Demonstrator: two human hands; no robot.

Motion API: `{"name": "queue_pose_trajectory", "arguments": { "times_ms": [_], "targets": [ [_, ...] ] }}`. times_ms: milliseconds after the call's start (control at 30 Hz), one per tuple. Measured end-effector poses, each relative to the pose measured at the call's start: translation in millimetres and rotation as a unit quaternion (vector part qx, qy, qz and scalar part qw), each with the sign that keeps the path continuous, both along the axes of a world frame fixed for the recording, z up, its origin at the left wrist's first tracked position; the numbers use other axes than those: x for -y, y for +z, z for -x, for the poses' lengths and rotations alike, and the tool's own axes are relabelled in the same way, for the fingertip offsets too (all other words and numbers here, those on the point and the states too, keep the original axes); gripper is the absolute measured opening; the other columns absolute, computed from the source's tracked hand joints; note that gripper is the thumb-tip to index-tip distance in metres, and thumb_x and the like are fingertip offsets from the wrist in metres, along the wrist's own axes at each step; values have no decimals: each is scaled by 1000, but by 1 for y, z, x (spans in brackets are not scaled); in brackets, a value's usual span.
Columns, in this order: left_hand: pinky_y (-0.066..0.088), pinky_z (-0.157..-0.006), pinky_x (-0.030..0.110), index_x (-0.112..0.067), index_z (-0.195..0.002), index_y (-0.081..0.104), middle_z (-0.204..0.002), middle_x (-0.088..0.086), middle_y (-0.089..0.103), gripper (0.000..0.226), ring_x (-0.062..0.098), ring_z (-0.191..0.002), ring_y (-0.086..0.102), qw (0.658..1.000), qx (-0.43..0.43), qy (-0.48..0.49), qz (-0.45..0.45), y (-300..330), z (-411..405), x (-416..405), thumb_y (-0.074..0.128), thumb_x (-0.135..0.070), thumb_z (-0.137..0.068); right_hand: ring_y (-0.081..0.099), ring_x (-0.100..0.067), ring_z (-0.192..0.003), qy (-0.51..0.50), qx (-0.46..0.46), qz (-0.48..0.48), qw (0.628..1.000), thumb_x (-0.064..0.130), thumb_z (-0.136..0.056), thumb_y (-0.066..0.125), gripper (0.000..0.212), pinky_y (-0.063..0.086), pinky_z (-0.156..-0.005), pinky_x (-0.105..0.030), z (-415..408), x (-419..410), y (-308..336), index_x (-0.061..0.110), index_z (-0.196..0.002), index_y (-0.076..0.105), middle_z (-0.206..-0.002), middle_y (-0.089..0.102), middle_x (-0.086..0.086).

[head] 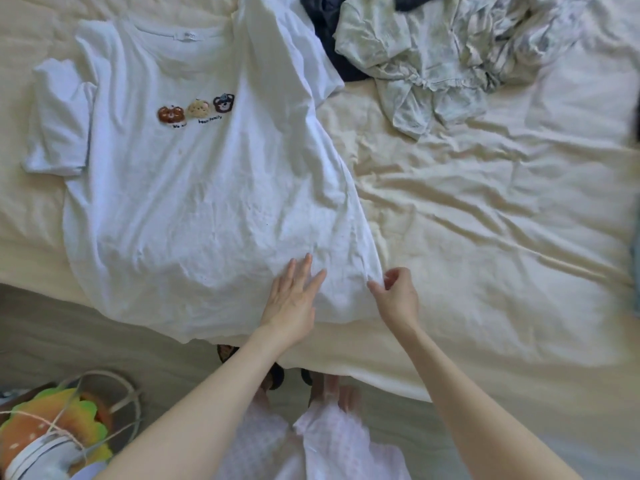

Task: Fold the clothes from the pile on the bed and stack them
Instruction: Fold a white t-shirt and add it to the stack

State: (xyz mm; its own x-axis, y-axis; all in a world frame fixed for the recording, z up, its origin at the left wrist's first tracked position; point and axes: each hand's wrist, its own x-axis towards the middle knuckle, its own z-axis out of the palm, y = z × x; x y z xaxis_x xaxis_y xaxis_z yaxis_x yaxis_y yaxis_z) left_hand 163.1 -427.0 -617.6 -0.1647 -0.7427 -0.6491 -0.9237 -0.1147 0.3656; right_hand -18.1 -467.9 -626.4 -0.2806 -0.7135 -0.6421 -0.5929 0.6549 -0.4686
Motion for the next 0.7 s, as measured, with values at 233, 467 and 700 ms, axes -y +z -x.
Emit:
{"name": "queue_pose_trajectory", "arguments": {
  "times_ms": [233, 467, 700],
  "targets": [
    [-15, -110, 50, -36, -148, -9, -153, -6, -31, 79, 23, -139, -31, 998, 39, -47, 3, -4, 29, 0, 40, -7, -93, 52, -18, -66, -77, 151, -73, 983, 15, -87, 62, 18, 46, -61, -30, 41, -12, 0, 11, -70, 56, -71, 53, -5],
    [-10, -111, 55, -34, -149, -10, -155, -4, -26, 73, 25, -141, -26, 989, 35, -130, -61, 4, 57, -2, 38, -16, -96, 60, -14, -48, 9, 89, -49, 995, 14, -91, 57, 23, 40, -40, -19, 75, -20, 11, 11, -70, 47, -68, 59, -10],
    [8, -117, 31, -23, -148, 24, -159, -2, 6, 50, 15, -146, 2, 992, -67, -65, -84, 15, 30, 19, 34, -16, -100, 57, -22, -99, 124, -48, -39, 990, 25, -94, 51, 20, 42, -72, -28, 54, 4, 24, 16, -111, 57, -100, 61, 3]
  ]
}}
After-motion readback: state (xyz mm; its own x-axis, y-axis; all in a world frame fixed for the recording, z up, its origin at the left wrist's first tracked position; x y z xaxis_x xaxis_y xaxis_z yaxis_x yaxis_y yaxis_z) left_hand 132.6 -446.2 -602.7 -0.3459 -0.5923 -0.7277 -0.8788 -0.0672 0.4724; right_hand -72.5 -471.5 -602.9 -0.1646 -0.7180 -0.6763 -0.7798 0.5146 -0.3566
